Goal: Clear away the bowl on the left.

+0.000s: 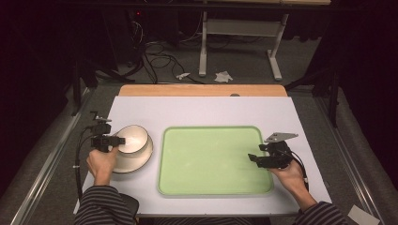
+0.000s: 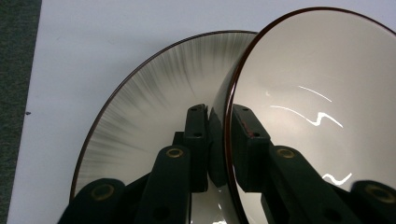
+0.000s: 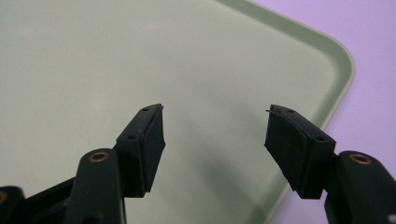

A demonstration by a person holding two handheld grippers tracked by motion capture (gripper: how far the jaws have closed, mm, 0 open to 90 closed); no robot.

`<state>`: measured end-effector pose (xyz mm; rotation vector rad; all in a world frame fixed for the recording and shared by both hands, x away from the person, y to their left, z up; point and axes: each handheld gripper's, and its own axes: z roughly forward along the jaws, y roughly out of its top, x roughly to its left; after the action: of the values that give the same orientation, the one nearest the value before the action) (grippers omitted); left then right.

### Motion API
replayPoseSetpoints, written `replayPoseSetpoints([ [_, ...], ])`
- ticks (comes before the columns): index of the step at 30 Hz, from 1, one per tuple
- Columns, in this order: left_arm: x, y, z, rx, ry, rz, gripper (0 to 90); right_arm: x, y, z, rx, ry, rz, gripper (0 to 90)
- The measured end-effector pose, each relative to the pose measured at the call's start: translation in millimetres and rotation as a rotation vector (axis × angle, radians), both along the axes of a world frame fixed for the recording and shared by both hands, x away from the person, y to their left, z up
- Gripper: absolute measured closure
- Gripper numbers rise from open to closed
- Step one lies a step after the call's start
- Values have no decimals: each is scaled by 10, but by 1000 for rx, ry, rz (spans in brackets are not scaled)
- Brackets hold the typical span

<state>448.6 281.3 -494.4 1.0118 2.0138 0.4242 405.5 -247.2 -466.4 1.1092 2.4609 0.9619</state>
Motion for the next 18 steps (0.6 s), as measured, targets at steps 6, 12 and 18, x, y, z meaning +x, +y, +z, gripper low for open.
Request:
replayPoseSetpoints([
  [6,-10,30,24,-20,-5,10,815,2,4,-3,-3,-5,-5,390],
  [12,-3,31,36,-27,1,10,824,3,12,-8,-4,-2,-8,389],
  [18,-23,44,70,-35,-12,9,824,9,-3,-8,0,-4,-7,389],
])
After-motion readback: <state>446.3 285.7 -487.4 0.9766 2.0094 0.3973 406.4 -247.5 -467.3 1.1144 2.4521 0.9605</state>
